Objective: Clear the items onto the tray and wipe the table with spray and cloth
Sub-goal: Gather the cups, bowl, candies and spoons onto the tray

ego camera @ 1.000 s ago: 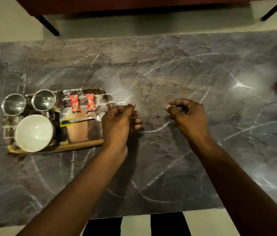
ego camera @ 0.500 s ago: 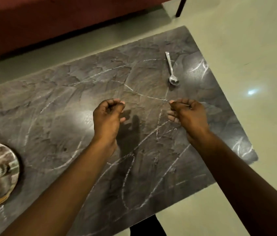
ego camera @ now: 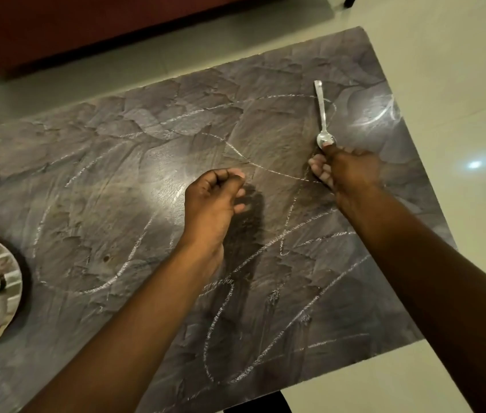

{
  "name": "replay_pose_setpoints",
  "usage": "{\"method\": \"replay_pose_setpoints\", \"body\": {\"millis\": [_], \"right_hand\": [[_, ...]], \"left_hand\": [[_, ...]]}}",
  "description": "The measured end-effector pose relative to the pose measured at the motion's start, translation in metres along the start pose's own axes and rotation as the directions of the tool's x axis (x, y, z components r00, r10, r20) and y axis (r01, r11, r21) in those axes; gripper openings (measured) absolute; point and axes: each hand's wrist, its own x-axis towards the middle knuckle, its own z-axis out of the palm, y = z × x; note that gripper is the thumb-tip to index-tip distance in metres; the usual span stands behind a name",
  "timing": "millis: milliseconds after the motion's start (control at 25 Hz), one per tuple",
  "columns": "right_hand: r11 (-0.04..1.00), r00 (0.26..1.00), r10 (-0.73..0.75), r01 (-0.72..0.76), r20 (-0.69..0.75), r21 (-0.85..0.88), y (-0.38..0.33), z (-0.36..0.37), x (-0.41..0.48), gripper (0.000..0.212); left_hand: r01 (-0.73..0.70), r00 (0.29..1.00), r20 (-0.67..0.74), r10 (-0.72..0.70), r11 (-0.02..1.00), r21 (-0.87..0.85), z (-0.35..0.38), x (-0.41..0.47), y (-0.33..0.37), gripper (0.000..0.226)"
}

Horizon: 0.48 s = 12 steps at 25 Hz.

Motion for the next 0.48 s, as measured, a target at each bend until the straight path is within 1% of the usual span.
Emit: {"method": "replay_pose_setpoints", "body": {"millis": [40, 120, 200, 280, 360, 480], "right_hand": [[1.000, 1.000, -0.001, 0.001, -0.008, -0.022, -0.002, 0.002, 0.003, 0.014], [0.998, 1.000, -0.017, 0.016, -0.008, -0.065, -0.006, 0.008, 0.002, 0.020], [0.988, 0.998, -0.050, 0.056, 0.043, -0.141, -0.004, 0.020, -0.014, 0.015], [0.973, 0.987, -0.077, 0.106, 0.144, -0.206, 0.002, 0.038, -0.043, 0.005], [0.953, 0.960, -0.092, 0.162, 0.265, -0.256, 0.014, 0.062, -0.077, 0.006], [0.919, 0.891, -0.050, 0.217, 0.452, -0.328, 0.041, 0.106, -0.131, 0.012]], "left_hand": [[0.003, 1.000, -0.011, -0.003, 1.000, -0.005, -0.005, 0.001, 0.001, 0.006], [0.003, 0.999, -0.036, -0.004, 1.000, -0.031, -0.019, 0.002, 0.005, 0.006], [-0.010, 0.998, -0.068, 0.005, 0.997, -0.072, -0.038, 0.002, 0.009, 0.010], [-0.042, 0.995, -0.097, 0.033, 0.995, -0.093, -0.060, -0.001, 0.011, 0.017], [-0.071, 0.991, -0.121, 0.057, 0.991, -0.116, -0.084, -0.005, 0.015, 0.021], [-0.096, 0.979, -0.196, 0.051, 0.969, -0.228, -0.129, -0.013, 0.022, 0.021]]}}
